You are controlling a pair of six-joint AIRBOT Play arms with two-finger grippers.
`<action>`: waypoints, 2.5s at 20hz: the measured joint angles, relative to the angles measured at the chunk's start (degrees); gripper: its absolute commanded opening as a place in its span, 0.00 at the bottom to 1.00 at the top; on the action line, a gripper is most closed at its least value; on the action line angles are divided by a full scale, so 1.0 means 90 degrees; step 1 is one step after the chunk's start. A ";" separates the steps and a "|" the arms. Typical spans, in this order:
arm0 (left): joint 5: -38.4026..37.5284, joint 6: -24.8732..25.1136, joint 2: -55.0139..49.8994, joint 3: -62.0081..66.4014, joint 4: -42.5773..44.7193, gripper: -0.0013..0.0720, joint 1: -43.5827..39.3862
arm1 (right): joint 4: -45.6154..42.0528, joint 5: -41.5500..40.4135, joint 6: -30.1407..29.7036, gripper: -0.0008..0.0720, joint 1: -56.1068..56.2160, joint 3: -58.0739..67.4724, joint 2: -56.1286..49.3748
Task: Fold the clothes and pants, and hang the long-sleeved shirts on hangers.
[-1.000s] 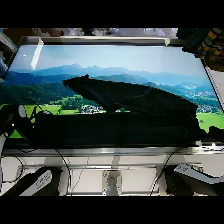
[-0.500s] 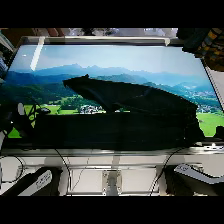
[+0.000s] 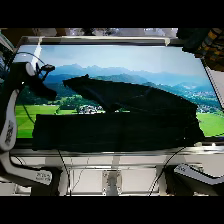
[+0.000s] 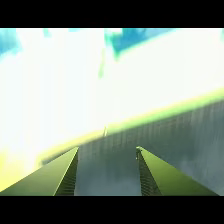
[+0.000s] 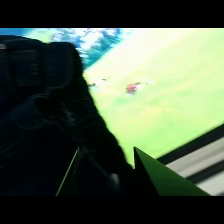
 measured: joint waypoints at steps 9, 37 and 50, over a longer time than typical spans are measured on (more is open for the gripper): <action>0.0886 -0.0024 -0.2336 0.2747 -0.1341 0.60 -0.0202 | 0.0418 -0.0066 0.0032 0.55 0.1530 0.0090 -0.0311; 0.1355 -0.0056 -0.0427 0.3259 0.1190 0.06 -0.0134 | 0.0461 -0.0408 0.0585 0.55 0.2089 0.0090 -0.0532; -0.0619 -0.0874 -0.0644 0.2890 0.1384 0.06 0.0415 | 0.0299 -0.1202 0.0714 0.55 0.2550 0.0095 -0.0780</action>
